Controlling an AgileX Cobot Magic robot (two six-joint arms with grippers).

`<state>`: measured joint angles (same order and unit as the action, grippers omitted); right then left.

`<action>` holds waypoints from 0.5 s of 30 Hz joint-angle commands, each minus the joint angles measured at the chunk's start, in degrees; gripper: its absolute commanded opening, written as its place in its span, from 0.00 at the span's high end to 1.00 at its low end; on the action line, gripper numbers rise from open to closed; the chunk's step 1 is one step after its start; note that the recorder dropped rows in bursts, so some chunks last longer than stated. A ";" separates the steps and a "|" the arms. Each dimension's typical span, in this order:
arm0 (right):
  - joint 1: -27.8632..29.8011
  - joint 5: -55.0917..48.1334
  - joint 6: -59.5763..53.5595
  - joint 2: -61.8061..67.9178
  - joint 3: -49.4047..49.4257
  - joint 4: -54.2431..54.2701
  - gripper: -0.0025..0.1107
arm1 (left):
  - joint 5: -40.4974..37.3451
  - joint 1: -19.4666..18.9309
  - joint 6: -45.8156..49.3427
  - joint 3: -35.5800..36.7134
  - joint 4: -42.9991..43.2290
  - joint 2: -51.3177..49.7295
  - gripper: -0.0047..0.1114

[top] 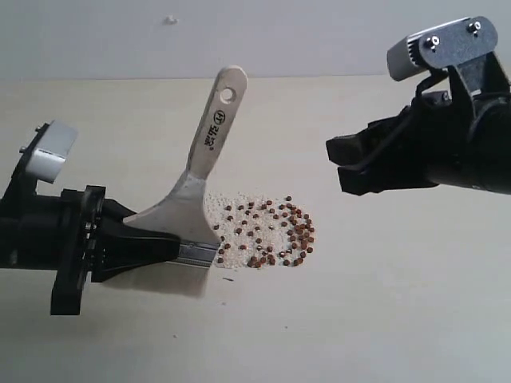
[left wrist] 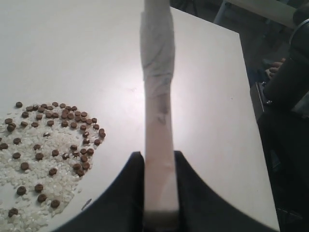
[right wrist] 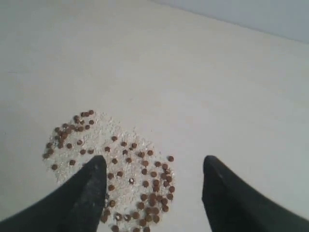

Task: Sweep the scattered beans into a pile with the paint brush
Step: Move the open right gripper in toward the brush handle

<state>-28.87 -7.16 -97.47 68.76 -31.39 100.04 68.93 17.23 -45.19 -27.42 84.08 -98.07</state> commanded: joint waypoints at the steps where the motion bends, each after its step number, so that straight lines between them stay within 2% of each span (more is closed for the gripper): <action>1: 0.17 0.77 0.20 -5.60 -0.98 -0.09 0.47 | 1.03 -0.12 0.23 0.13 -0.20 0.50 0.96; 5: 0.17 1.04 0.22 -11.28 0.19 -0.09 0.47 | 1.03 -0.12 1.67 0.13 -3.84 0.50 0.96; 9: 0.17 -3.76 0.22 -11.84 1.08 -0.09 0.47 | 1.03 -0.12 1.80 0.13 -5.86 0.50 0.96; 13: 0.17 -18.83 0.09 -10.17 1.08 -0.09 0.47 | 1.03 -0.12 0.43 0.13 -4.82 1.36 0.96; 15: 0.17 -22.60 -1.70 -9.32 1.08 -0.09 0.47 | 1.03 -0.12 0.06 0.13 -2.93 2.25 0.96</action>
<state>-28.87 -25.50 -97.65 58.61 -30.45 100.04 68.93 17.23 -44.35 -27.41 80.06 -96.96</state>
